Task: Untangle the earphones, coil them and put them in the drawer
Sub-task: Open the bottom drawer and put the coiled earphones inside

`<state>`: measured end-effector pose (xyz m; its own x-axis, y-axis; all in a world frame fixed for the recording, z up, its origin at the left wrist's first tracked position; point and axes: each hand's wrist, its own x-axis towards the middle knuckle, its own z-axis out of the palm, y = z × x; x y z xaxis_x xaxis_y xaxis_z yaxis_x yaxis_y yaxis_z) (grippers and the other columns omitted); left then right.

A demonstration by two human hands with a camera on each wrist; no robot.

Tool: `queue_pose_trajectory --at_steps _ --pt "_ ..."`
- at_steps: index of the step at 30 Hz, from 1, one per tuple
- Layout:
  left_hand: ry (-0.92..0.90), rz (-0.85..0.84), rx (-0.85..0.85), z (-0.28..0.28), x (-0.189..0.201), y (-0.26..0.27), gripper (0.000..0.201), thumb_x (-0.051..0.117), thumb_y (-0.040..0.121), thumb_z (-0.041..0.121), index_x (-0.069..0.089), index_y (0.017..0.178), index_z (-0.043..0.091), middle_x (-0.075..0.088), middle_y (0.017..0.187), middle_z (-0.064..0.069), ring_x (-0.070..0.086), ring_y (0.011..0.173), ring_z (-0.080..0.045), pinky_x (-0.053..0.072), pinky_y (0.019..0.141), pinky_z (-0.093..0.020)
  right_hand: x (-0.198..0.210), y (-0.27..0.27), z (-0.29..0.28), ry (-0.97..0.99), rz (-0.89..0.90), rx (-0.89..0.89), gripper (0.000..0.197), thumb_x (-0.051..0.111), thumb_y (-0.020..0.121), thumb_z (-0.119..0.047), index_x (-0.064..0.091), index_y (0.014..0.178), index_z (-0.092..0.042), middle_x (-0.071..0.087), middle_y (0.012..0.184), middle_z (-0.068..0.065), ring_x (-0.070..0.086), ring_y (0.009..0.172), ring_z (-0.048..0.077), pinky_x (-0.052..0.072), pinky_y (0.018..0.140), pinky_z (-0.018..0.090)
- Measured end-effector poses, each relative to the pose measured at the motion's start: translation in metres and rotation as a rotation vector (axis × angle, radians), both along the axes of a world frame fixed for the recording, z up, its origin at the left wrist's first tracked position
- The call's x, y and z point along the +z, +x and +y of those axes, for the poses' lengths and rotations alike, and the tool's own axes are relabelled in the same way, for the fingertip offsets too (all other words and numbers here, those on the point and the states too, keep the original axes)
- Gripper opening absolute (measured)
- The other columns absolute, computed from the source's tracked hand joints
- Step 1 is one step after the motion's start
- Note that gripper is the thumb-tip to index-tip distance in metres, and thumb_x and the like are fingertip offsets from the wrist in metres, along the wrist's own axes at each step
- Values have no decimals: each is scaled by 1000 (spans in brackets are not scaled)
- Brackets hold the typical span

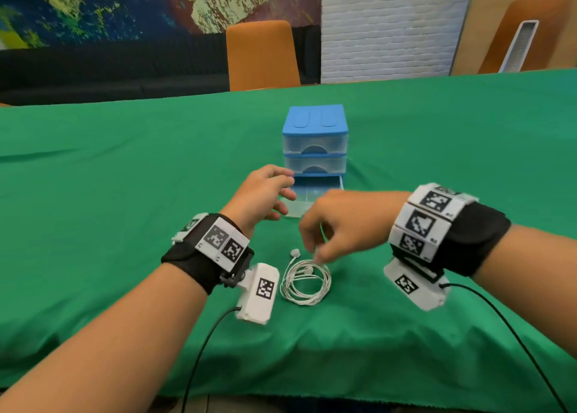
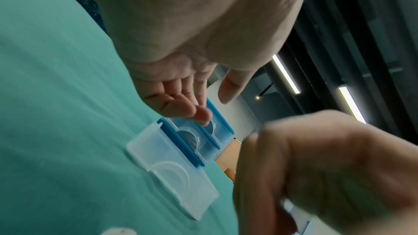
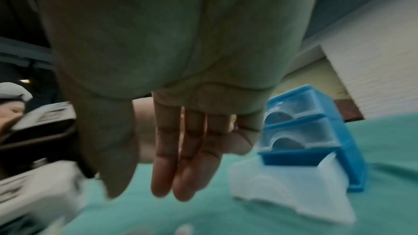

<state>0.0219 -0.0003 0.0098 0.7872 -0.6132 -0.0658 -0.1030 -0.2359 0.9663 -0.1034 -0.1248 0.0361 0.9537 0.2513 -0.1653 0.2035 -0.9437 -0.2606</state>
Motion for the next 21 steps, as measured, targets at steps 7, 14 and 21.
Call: queue_pose_trajectory --at_steps 7,14,21 --pt "104 -130 -82 6 -3 1 15 53 100 18 67 107 15 67 83 -3 54 52 -15 40 52 -24 -33 -14 23 -130 85 161 32 82 75 -37 66 96 -20 54 100 -1 48 82 16 30 66 29" --pt "182 -171 -134 9 -9 4 17 55 100 18 66 110 12 69 85 -5 55 53 -15 40 49 -22 -40 -20 22 -111 116 127 15 68 89 -30 65 93 -16 50 98 -2 54 93 17 47 80 37" --pt "271 -222 -191 12 -18 4 13 57 98 18 66 107 14 70 86 -4 55 58 -19 42 54 -25 -42 -24 24 -160 101 135 18 70 87 -33 65 95 -18 47 103 -3 55 97 25 48 82 43"
